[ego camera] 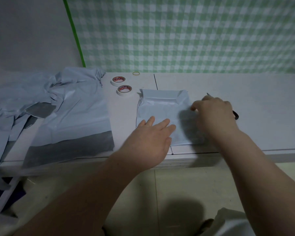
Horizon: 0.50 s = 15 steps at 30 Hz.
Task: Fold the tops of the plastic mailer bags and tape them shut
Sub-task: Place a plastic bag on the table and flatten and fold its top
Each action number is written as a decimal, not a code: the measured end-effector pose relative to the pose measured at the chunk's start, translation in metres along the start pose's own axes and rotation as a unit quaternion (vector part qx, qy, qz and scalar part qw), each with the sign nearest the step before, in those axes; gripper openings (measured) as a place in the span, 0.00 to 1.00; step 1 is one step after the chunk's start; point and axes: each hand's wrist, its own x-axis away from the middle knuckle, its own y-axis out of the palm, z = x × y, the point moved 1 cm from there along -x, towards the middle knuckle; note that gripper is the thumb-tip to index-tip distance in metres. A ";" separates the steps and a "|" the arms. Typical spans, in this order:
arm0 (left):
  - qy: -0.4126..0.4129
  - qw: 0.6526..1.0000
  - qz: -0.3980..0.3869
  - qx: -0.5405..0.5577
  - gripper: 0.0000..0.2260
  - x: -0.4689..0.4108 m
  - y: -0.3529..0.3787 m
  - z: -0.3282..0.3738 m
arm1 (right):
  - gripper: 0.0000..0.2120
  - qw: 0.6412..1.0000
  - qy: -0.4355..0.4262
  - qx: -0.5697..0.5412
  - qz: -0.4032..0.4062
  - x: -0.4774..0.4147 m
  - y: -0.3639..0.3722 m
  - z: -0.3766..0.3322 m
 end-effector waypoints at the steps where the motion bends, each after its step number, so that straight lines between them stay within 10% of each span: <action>1: 0.002 1.000 0.003 -0.008 0.20 0.000 -0.001 0.000 | 0.12 0.997 -0.031 -0.019 0.067 0.011 -0.001 -0.010; 3: 0.006 1.000 -0.014 -0.013 0.20 -0.002 -0.001 0.000 | 0.11 0.975 -0.108 -0.155 0.120 0.046 -0.001 -0.034; 5: -0.004 0.998 -0.063 0.005 0.23 -0.002 -0.003 0.000 | 0.23 0.963 -0.125 -0.240 0.008 0.081 0.006 -0.052; 15: -0.066 0.997 -0.044 -0.010 0.23 0.006 -0.002 0.001 | 0.37 0.990 -0.104 -0.091 0.003 0.120 0.030 -0.037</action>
